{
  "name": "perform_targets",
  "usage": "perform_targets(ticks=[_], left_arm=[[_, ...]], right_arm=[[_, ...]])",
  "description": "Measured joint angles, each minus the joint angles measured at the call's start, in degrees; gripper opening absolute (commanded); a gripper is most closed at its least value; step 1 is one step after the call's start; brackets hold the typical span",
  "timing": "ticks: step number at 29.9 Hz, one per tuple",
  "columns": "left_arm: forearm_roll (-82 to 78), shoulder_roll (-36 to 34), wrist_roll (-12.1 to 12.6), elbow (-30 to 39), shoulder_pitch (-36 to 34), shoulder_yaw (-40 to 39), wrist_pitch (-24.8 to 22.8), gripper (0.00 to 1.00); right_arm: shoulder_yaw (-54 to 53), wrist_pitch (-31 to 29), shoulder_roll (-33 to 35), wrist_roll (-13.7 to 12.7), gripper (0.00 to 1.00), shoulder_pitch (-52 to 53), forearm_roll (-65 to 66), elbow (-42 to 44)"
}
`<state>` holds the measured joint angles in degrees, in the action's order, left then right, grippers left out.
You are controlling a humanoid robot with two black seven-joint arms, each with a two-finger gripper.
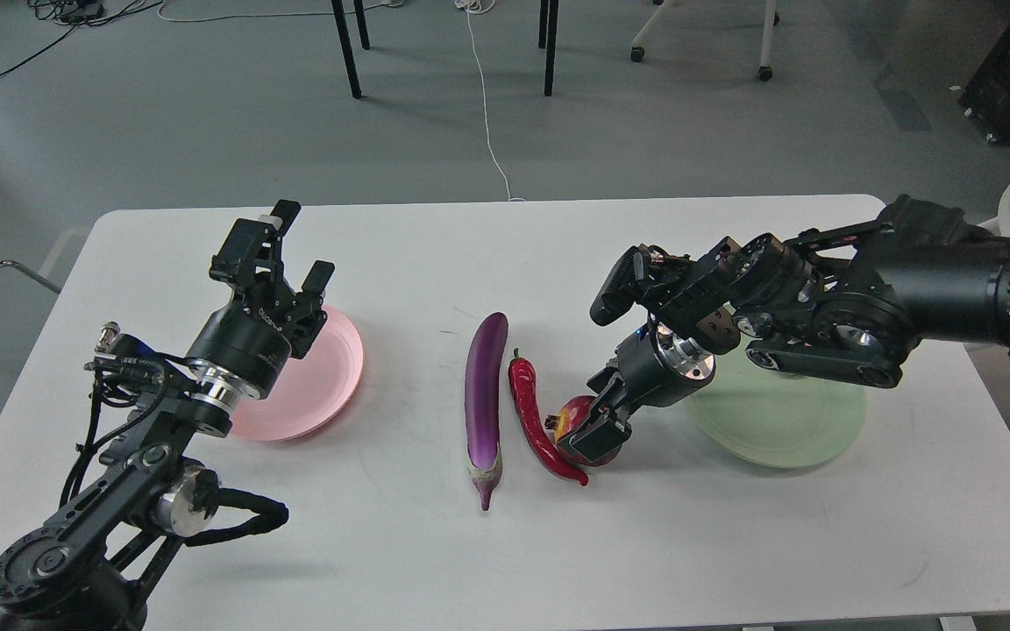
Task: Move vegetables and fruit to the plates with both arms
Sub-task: 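Reach the right gripper to the red apple and grasp it, then carry the red apple onto the green plate and release it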
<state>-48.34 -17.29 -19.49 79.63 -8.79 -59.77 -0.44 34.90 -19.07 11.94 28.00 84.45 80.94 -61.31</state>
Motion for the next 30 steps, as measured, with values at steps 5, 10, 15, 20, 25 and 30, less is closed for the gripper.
perform_targets(ticks=[5,10,15,20,25,30], left_arm=[[0.0,0.0,0.0,0.0,0.0,0.0,0.0,0.99],[0.0,0.0,0.0,0.0,0.0,0.0,0.0,0.99],[0.0,0.0,0.0,0.0,0.0,0.0,0.0,0.99],[0.0,-0.3,0.0,0.0,0.0,0.0,0.0,0.99],[0.1,-0.6,0.1,0.1,0.0,0.0,0.0,0.99],[0.1,-0.8,0.1,0.1,-0.1,0.1,0.0,0.99]], right_arm=[[1.7,0.1,-1.5,0.0,0.73,-0.2,0.0,1.1],[2.2,0.1,-1.7,0.0,0.44,0.3,0.1,1.3],[2.3,0.1,-1.2,0.0,0.44,2.4,0.1,0.9],[2.2,0.1,2.8,0.0,0.44,7.3,0.0,-1.7],[2.2,0.1,8.4,0.0,0.45,10.4,0.3,-4.5],[4.2,-0.1,14.7,0.0,0.45,11.3,4.0,-4.8]])
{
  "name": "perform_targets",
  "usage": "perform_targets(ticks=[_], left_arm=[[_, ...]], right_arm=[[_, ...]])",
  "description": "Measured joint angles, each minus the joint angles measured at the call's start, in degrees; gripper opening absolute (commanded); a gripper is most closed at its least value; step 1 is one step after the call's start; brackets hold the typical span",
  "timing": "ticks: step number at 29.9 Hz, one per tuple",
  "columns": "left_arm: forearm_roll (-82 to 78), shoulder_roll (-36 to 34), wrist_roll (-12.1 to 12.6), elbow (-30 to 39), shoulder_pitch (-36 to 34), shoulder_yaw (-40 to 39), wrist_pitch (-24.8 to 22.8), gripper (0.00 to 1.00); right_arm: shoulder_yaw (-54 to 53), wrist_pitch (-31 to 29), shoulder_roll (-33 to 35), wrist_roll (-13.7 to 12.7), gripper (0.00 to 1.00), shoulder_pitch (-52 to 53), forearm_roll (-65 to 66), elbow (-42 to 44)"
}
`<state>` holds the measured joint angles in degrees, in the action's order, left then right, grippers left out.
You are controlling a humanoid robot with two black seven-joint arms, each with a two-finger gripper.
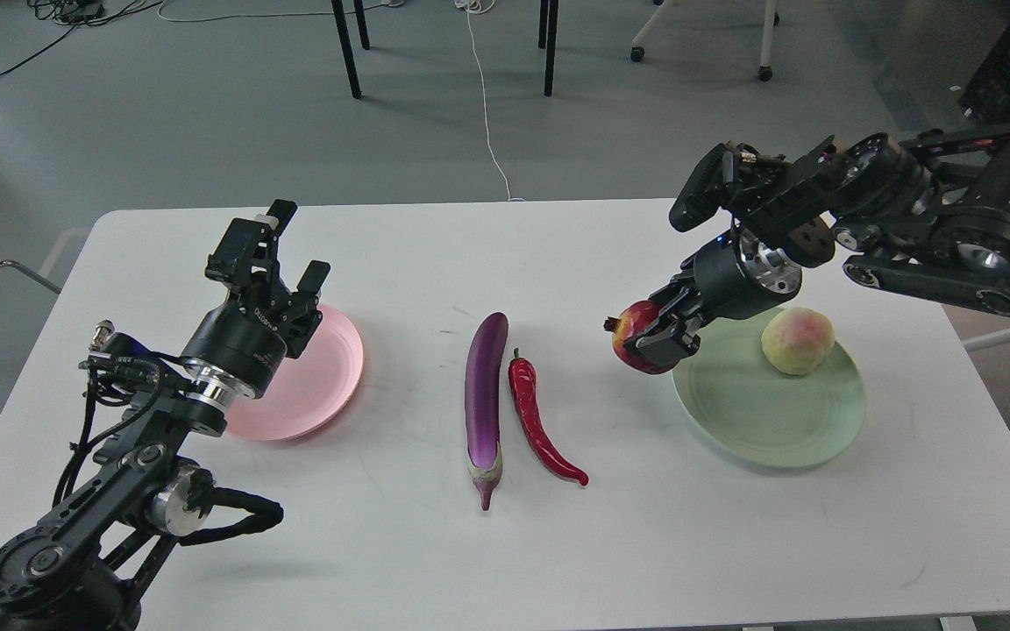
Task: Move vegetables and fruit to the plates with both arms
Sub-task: 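Carry the red apple onto the green plate and release it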
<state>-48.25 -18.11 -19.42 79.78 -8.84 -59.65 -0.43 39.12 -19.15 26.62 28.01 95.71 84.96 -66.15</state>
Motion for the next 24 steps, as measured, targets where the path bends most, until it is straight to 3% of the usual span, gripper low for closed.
perform_targets(ticks=[9,18,24], left_arm=[[0.0,0.1,0.0,0.0,0.0,0.3,-0.1,0.99],[0.0,0.2,0.0,0.0,0.0,0.4,-0.1,0.99],[0.0,0.3,0.0,0.0,0.0,0.4,-0.1,0.99]], right_arm=[[5.0,0.0,7.9,0.0,0.51,-1.3,4.8,-0.1],[5.2,0.6,8.6,0.0,0.9,-4.3,4.8,-0.1],[4.6,1.0,8.8,0.0,0.95,-4.9,4.7,0.0]])
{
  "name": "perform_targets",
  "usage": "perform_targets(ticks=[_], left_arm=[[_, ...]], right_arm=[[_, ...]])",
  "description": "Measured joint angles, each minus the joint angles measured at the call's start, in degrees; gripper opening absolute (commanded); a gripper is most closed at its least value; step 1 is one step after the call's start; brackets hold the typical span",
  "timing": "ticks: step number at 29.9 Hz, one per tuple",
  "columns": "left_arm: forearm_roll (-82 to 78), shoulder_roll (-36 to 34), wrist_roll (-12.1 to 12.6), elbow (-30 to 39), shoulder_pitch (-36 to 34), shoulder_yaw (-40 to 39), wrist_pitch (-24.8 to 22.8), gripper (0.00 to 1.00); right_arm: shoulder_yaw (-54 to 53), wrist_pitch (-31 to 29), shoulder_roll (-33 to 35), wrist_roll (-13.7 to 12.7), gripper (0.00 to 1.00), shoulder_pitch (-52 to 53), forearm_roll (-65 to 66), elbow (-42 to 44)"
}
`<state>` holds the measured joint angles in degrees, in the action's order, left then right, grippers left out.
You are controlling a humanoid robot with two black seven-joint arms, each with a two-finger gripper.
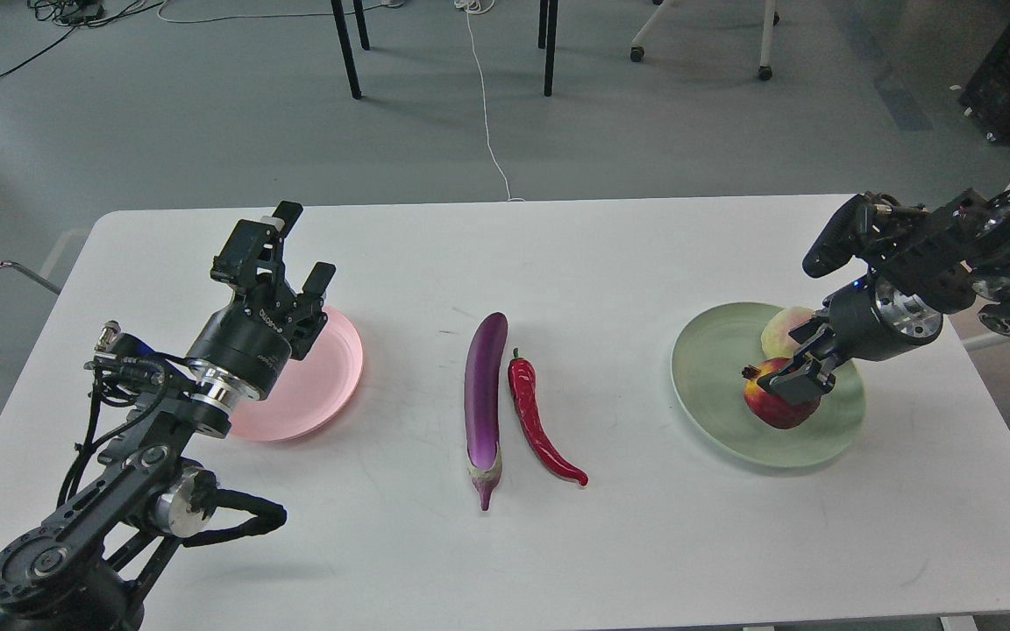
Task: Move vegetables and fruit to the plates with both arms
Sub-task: 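Carry the red apple onto the green plate and release it, then raise the right gripper away from the green plate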
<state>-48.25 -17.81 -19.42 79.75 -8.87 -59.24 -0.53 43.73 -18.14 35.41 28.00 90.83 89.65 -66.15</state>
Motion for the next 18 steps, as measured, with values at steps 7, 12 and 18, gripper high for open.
perform_targets(ticks=[7,12,18], left_arm=[[-0.1,-1.0,-0.1,0.0,0.0,0.2,0.0,0.99],[-0.6,-3.7,-0.2,0.6,-0.7,0.7,-1.4,0.99],[-8.2,-6.1,0.0,4.0,-2.0,2.0,-2.6,0.99]], right_arm=[[-6.8,-0.2,2.1,0.0,0.96,-0.3,-3.6,-0.1],[-16.8,-0.4,4.8,0.0,0.96,-5.0,-26.1,-0.7],[-30.5,-0.4,7.4,0.0,0.97,-18.1,-60.9,-0.5]])
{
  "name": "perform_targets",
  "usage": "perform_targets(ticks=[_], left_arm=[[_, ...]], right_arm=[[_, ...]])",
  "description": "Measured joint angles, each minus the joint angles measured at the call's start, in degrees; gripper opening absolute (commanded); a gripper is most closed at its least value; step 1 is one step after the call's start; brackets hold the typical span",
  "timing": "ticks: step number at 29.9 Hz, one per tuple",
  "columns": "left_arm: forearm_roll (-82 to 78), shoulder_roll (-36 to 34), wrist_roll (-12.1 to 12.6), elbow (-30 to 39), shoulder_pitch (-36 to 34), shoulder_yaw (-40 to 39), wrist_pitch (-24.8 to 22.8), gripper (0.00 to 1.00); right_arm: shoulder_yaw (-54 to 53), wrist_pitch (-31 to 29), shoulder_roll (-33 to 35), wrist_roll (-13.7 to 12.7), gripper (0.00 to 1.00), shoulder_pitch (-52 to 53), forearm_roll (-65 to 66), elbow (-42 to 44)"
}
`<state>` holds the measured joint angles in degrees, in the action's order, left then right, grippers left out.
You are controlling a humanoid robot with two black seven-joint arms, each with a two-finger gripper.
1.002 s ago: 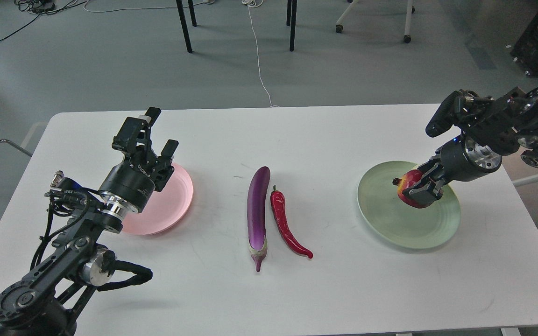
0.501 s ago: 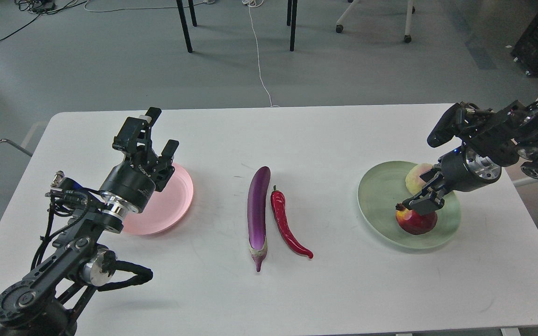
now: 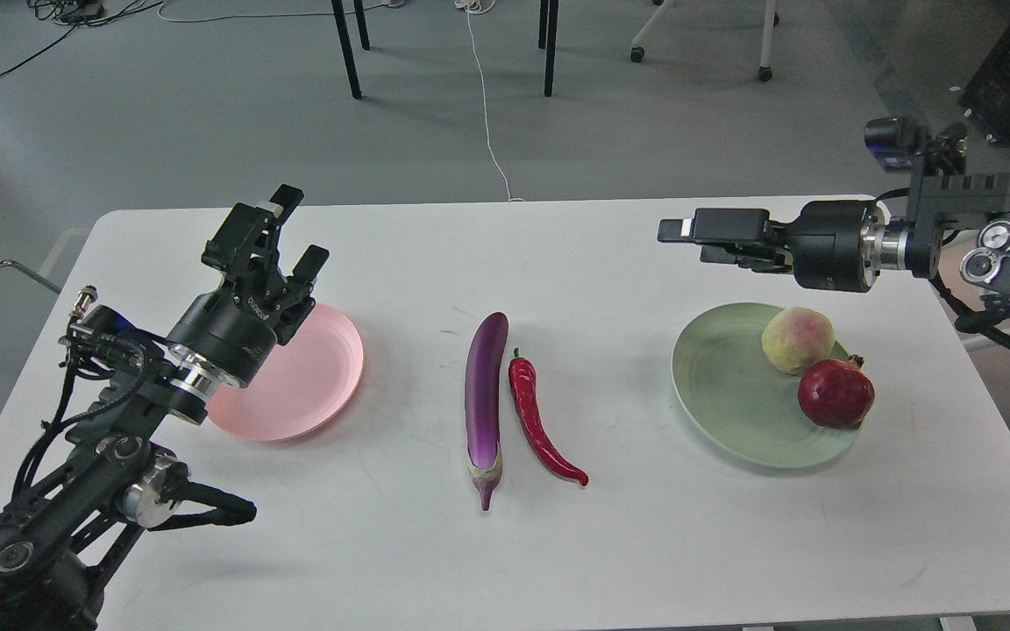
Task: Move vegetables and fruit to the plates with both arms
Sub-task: 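Raise the right gripper away from the green plate, then reach the left gripper to the purple eggplant and grasp it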
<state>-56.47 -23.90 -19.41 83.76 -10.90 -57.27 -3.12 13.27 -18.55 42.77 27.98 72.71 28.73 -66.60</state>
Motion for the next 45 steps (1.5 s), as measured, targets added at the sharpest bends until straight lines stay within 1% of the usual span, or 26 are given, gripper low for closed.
perform_targets(ticks=[2,5,6,7,8,10,11,15,17,19,21,24,27,30,33,39,45], left_arm=[[-5.9,-0.9,0.2,0.9,-1.7,2.9,-0.8,0.99],[-16.0,-3.6,0.8,1.8,-5.9,8.9,-2.2,0.99],[-19.0,-4.4,1.1,1.9,-7.9,11.1,-2.8,0.99],[-22.0,-5.1,2.1,2.1,-10.5,13.6,-3.9,0.99],[-24.1,-5.7,3.9,2.3,-13.7,16.3,-5.9,0.99],[-26.0,-6.3,9.1,2.5,-19.7,21.0,-10.6,0.99],[-26.5,-6.2,12.3,2.6,-22.5,23.1,-12.7,0.99],[-26.9,-5.1,22.4,1.8,-30.4,27.6,-17.1,0.99],[-27.4,-3.2,25.8,0.4,-34.3,30.6,-19.8,0.99],[-27.7,-1.4,27.9,-1.8,-38.8,34.6,-22.1,0.99],[-27.7,0.3,28.9,-4.2,-43.3,39.7,-23.1,0.99],[-27.8,3.4,29.3,-8.1,-48.3,46.1,-23.5,0.99],[-27.8,5.6,29.4,-12.2,-50.4,49.8,-23.5,0.99],[-27.8,7.3,29.4,-16.1,-50.6,52.1,-23.6,0.98],[-27.8,7.6,29.4,-18.1,-50.5,53.5,-23.6,0.98],[-27.8,7.7,29.5,-19.2,-50.0,56.7,-23.6,0.98],[-27.7,8.0,29.6,-19.9,-49.1,57.3,-23.6,0.94]], right_arm=[[-6.6,-0.1,0.1,0.0,0.97,-6.2,-8.4,0.2],[-16.2,-0.3,0.2,0.0,0.97,-15.3,-15.9,0.9],[-19.1,-0.7,0.2,0.0,0.97,-17.9,-17.4,1.5],[-22.3,-1.5,0.1,0.0,0.97,-20.9,-18.7,2.3],[-25.2,-2.7,0.0,0.0,0.97,-23.7,-19.5,3.2],[-29.7,-5.5,0.0,0.0,0.97,-28.3,-20.3,4.7],[-31.8,-6.7,0.0,0.0,0.97,-30.4,-20.5,5.2],[-38.4,-8.7,0.1,0.0,0.97,-37.3,-20.7,5.5],[-41.4,-9.0,0.3,0.0,0.97,-39.8,-20.7,5.5],[-43.1,-9.1,0.4,0.0,0.97,-41.5,-20.7,5.4],[-43.8,-9.1,0.4,0.0,0.97,-42.4,-20.7,5.3],[-44.2,-9.2,0.4,0.0,0.97,-43.1,-20.7,5.2],[-44.5,-9.2,0.4,0.0,0.97,-43.3,-20.7,5.2],[-44.9,-9.2,0.4,0.0,0.97,-43.4,-20.7,5.2],[-45.1,-9.2,0.4,0.0,0.97,-43.4,-20.7,5.1],[-45.1,-9.3,0.5,0.0,0.98,-43.4,-20.6,5.1],[-45.1,-9.3,0.4,0.0,0.98,-43.4,-20.6,5.0]])
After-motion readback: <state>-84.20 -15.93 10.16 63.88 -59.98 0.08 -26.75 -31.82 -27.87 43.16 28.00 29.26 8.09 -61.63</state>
